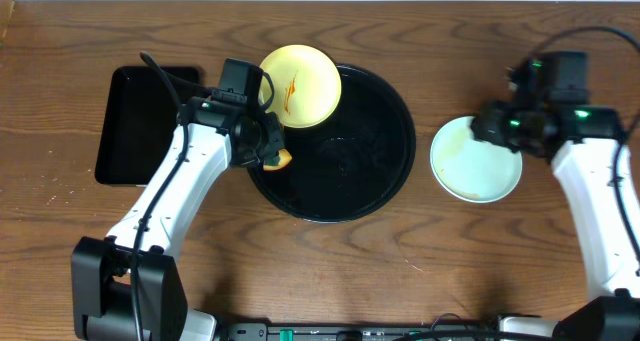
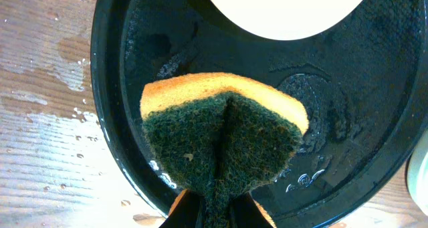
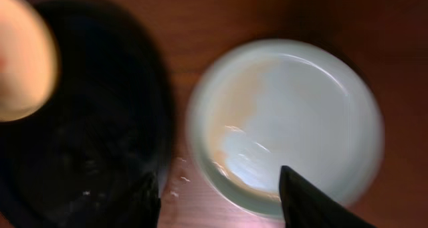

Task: Clean dirty plates on tray and stack at the side
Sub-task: 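Reach the right gripper to the yellow plate and pull it to tray center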

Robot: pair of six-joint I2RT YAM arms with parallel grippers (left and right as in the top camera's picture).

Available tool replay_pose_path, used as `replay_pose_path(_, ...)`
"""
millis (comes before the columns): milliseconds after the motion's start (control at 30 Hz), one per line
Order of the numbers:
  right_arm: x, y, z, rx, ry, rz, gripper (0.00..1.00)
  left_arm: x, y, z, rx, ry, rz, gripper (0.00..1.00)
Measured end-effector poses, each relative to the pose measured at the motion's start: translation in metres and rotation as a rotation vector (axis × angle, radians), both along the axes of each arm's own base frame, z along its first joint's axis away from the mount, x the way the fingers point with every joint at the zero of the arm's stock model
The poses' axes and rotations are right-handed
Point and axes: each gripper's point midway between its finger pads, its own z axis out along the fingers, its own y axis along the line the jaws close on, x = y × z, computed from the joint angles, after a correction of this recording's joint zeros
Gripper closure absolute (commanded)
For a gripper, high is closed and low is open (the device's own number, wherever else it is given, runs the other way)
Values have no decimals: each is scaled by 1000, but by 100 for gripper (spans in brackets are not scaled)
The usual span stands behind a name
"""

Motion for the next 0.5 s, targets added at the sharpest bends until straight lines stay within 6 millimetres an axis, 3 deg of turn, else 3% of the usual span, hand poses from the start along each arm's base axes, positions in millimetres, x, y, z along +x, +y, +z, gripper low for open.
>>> replay_pose_path(267, 40, 100, 34, 62, -214, 208, 37, 8, 38, 6, 13, -21, 59, 92)
replay_pose_path(367, 55, 130, 27, 83, -249, 253, 37, 11, 56, 18, 13, -60, 102, 93)
replay_pose_path(500, 74, 163, -4, 92, -206, 295, 37, 11, 69, 31, 17, -96, 126, 92)
